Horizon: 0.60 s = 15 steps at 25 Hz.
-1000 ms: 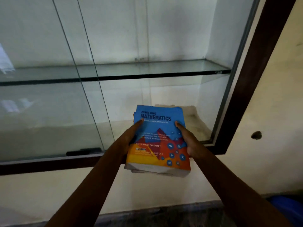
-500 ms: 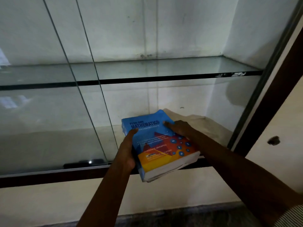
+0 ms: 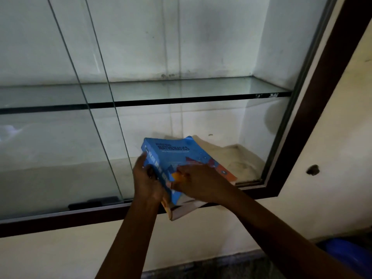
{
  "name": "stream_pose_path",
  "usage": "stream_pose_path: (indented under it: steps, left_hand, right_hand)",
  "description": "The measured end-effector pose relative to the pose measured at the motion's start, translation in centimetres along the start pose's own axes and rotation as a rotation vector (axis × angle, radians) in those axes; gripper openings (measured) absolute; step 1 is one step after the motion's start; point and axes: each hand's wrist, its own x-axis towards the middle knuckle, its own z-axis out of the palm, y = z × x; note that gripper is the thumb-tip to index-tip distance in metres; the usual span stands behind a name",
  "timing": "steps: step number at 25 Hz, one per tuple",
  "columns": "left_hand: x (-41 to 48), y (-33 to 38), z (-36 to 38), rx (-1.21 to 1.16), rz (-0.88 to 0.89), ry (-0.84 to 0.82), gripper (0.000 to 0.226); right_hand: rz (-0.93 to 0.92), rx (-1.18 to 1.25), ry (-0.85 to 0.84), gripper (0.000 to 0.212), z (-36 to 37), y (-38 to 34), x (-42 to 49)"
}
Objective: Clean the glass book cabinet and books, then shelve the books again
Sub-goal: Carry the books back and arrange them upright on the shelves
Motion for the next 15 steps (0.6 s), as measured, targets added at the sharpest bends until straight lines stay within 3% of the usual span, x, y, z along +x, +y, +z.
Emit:
stream_pose_path:
  steps: [2, 5, 9, 11, 15]
  left_hand:
    - [-1.3, 0.5, 0.9, -0.114, -0.014, -0.086, 0.043]
    - [-2.1, -0.1, 2.2, -0.114, -0.053, -0.231, 0.06]
    - [-2.1, -1.2, 4.7, 0.156, -0.046, -0.304, 0.027]
    - [-1.5, -2.3, 5.0, 0.279, -0.011, -0.282, 0.016]
    - [-0.2, -5.0, 4.6, 0.226, -0.014, -0.236, 0.028]
  right_hand:
    - [0.013, -0.113, 0.041, 0.066, -0.9, -0.2, -0.6]
    - [0.187, -0.239, 0.0, 0.087, -2.6, 2.1, 0.5]
    - [0.323, -0.185, 0.196, 0.059, -2.5, 4.8, 1.0]
    - [0.308, -0.116, 0.274, 0.056, -2.6, 5.4, 0.6]
    - [0.215, 0.013, 0.436, 0.054, -4.2, 7.3, -2.6]
